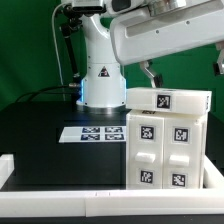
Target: Assemble cabinet
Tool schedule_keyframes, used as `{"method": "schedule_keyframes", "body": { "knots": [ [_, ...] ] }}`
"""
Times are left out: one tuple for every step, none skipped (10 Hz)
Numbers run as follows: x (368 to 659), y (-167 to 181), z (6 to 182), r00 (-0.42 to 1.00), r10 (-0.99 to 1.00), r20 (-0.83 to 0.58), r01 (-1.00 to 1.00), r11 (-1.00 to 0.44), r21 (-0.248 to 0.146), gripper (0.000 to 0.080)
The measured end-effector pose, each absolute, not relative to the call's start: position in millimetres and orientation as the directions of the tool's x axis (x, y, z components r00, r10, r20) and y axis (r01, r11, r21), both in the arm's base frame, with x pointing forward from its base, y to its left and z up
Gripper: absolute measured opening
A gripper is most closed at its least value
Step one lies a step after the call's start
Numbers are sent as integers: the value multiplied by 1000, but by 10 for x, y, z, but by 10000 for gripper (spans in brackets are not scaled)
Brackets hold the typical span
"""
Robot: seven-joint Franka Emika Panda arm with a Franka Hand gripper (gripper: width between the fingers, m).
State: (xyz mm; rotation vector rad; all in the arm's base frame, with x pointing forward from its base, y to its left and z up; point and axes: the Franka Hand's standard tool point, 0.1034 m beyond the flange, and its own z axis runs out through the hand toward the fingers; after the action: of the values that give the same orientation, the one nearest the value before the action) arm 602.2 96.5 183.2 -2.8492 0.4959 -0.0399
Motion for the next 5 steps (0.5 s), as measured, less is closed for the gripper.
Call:
{"method": "schedule_keyframes", "body": {
  "knots": [
    [6020, 955, 1830, 984, -173, 29, -163, -961, -224, 797],
    [6024, 959, 1837, 997, -42, 59, -30, -980, -197, 797],
    [6025, 981, 1844, 993, 88, 80, 100, -982, -159, 797],
    [6022, 1007, 1845, 982, 168, 92, 179, -974, -141, 797],
    [6024, 977, 1840, 977, 190, 95, 202, -969, -139, 797]
  ]
}}
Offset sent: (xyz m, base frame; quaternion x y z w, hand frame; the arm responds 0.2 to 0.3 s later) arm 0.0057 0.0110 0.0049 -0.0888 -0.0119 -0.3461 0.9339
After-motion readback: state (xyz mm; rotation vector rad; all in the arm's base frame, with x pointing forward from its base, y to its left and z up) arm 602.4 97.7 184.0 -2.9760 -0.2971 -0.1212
